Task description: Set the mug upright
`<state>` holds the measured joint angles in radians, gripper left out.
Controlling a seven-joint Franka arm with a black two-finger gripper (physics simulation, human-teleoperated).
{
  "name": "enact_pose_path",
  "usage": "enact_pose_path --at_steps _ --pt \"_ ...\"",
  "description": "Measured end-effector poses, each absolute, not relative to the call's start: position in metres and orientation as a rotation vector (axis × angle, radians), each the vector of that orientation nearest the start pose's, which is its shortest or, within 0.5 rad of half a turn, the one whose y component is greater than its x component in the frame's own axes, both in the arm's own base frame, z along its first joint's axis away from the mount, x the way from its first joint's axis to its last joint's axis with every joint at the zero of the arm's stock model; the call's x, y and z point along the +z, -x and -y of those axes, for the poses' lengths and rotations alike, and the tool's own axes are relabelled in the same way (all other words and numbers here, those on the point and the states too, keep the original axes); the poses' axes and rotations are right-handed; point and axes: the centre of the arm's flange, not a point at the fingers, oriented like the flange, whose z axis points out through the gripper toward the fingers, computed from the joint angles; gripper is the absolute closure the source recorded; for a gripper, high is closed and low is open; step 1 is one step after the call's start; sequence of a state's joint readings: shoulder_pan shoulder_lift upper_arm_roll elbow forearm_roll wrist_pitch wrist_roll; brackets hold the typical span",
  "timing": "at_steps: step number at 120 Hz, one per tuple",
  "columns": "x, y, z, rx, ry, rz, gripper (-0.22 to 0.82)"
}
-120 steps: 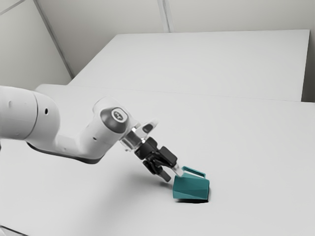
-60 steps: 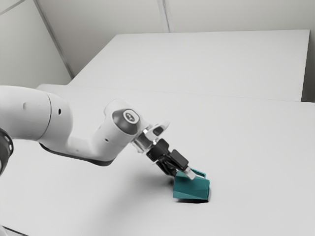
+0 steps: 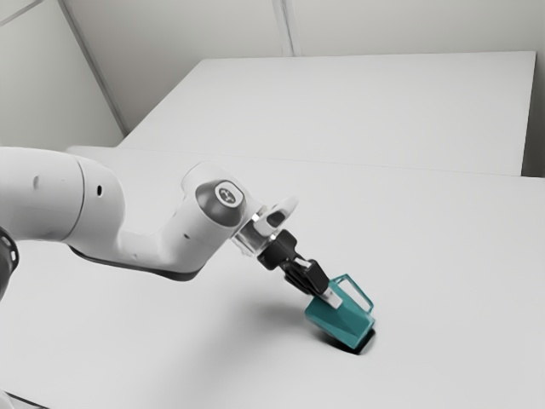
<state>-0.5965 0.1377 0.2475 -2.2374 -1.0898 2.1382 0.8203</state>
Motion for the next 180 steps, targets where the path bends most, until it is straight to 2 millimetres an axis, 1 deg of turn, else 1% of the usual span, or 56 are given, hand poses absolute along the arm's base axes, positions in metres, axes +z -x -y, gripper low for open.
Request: enact_pose_path --at_steps 16,32,41,48,57,72,104,121,139,151,164,180 --pt "0.322 -0.487 0.227 0.027 -2.252 0.54 0.75" --pt "0.326 -0.487 0.233 0.034 -2.25 0.555 0.76" --pt "0.334 -0.487 0.236 0.048 -2.249 0.57 0.77" --pt "0.344 -0.489 0.235 0.069 -2.255 0.594 0.77" --pt "0.357 -0.493 0.226 0.096 -2.27 0.613 0.77" --pt "0.378 -0.506 0.208 0.147 -2.321 0.65 0.77" --pt "0.391 -0.535 0.149 0.265 -2.487 0.633 0.78" --pt "0.41 -0.552 0.121 0.327 -2.6 0.699 0.78" --pt "0.422 -0.564 0.093 0.345 -2.731 0.784 0.77" --pt "0.426 -0.569 0.069 0.346 -2.809 0.8 0.77" --pt "0.424 -0.573 0.045 0.329 -2.883 0.797 0.77" --pt "0.418 -0.586 0.024 0.294 -2.981 0.818 0.77"
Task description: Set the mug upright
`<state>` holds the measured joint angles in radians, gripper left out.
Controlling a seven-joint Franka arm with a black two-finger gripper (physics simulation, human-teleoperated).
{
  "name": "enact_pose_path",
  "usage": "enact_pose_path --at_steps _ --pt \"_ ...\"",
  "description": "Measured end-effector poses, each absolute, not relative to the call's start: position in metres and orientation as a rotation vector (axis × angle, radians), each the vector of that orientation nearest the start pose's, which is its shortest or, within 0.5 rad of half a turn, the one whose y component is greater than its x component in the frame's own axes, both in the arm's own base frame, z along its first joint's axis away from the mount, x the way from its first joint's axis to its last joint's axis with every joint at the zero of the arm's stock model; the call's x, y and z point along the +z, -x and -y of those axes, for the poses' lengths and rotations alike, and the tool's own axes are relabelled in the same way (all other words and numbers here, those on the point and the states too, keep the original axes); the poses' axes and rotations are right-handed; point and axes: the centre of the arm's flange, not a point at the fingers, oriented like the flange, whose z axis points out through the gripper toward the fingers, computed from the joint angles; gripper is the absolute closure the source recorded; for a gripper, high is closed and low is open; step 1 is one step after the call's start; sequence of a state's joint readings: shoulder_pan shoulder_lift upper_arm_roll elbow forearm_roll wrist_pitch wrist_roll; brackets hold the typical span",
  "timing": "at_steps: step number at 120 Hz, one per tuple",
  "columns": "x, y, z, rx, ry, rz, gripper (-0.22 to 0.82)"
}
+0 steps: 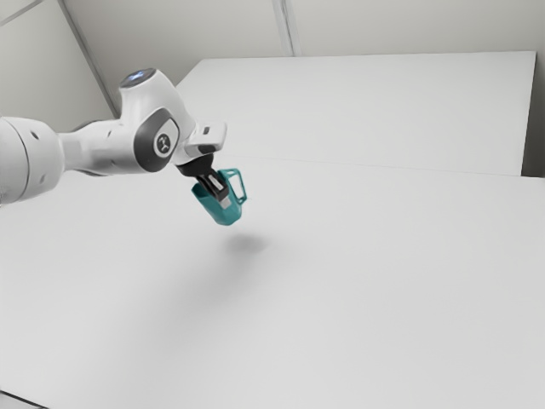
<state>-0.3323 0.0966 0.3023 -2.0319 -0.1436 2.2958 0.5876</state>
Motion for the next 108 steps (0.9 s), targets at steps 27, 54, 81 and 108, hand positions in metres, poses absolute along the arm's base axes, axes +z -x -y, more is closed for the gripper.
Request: enact_pose_path --at_steps 27,54,81,108 --pt "0.378 -0.602 0.004 -0.158 2.989 -0.781 0.77" --pt "0.362 -0.602 -0.012 -0.106 3.027 -0.684 0.77" --pt "0.345 -0.601 -0.015 -0.058 3.075 -0.616 0.77" --pt "0.342 -0.6 -0.014 -0.036 3.095 -0.6 0.44"
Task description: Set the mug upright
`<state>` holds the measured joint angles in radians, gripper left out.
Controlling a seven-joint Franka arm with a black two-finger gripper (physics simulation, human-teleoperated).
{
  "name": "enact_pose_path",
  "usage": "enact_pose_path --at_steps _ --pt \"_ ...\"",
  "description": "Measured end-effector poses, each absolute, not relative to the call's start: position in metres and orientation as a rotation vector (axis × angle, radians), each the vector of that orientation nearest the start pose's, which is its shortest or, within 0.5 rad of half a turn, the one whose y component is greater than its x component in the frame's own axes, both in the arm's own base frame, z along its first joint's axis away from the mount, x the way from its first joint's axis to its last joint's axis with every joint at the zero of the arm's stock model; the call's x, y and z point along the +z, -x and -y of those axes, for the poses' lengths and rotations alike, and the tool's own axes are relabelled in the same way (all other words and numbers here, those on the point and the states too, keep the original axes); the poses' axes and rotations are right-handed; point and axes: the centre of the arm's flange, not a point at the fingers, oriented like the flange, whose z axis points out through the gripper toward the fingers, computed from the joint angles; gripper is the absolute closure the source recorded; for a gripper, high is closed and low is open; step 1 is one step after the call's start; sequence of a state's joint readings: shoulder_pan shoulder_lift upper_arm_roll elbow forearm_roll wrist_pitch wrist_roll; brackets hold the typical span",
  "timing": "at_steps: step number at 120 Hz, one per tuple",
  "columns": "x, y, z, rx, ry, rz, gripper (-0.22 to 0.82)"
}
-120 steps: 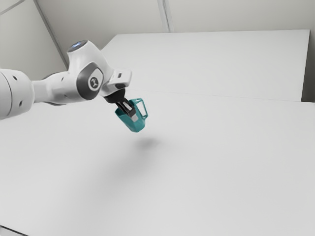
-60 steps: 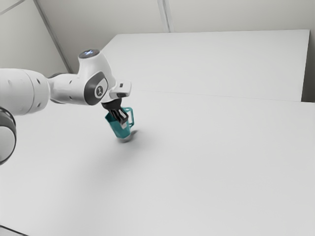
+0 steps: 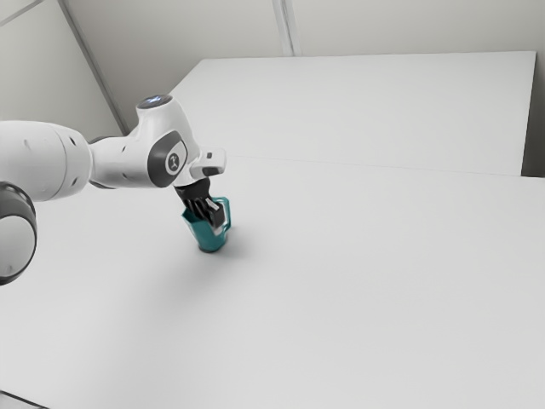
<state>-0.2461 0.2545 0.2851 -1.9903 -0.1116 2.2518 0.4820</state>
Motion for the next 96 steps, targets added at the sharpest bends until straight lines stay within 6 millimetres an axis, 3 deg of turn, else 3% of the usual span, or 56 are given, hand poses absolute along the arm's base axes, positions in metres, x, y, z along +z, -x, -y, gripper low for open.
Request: enact_pose_path --at_steps 19,45,68,85,96 --pt "0.35 -0.598 -0.009 -0.038 3.099 -0.616 0.21" --pt "0.381 -0.594 -0.004 -0.094 3.094 -0.64 0.08" --pt "0.445 -0.594 -0.013 -0.218 3.013 -0.649 0.03" --pt "0.515 -0.605 -0.019 -0.274 2.957 -0.61 0.02" --pt "0.551 -0.604 -0.02 -0.273 2.95 -0.58 0.01"
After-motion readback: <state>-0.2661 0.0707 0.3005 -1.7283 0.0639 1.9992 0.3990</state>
